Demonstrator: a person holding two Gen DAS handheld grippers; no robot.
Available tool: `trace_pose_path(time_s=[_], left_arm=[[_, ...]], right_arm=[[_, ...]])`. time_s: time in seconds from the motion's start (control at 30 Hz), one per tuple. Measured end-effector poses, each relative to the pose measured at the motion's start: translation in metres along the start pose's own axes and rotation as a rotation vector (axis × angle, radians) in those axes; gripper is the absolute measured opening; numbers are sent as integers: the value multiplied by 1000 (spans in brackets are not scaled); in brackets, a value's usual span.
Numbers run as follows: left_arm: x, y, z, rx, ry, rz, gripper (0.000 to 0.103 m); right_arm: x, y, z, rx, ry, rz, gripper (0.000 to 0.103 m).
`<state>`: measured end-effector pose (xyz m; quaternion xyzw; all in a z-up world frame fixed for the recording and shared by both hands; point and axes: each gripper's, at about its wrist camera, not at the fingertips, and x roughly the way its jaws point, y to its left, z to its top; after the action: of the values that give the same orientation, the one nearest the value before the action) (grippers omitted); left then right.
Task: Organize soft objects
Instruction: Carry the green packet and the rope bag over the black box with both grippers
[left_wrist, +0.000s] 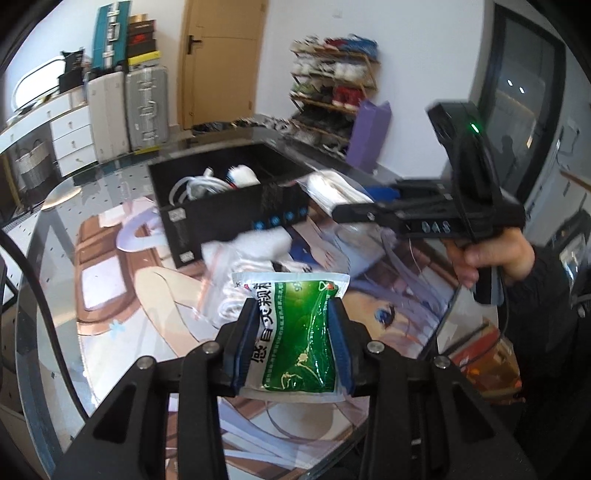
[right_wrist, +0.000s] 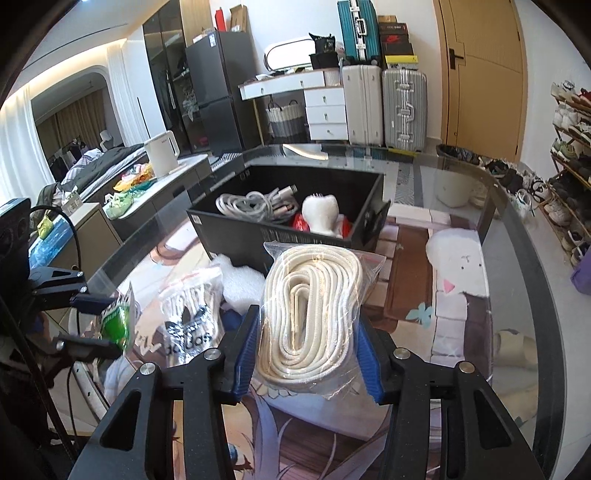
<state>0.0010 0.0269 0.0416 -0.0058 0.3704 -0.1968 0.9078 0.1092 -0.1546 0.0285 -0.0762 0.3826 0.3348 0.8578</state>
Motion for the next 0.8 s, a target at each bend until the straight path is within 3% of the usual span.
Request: trace_pose_path(time_s=[0.37, 0.8], left_arm=[[-9, 20, 28, -119, -138, 95, 36], [10, 41, 63, -168, -172, 163, 37]], right_arm=[[-22, 6, 7, 2, -72, 17, 48], [-33, 12, 25, -7, -131, 37, 48]])
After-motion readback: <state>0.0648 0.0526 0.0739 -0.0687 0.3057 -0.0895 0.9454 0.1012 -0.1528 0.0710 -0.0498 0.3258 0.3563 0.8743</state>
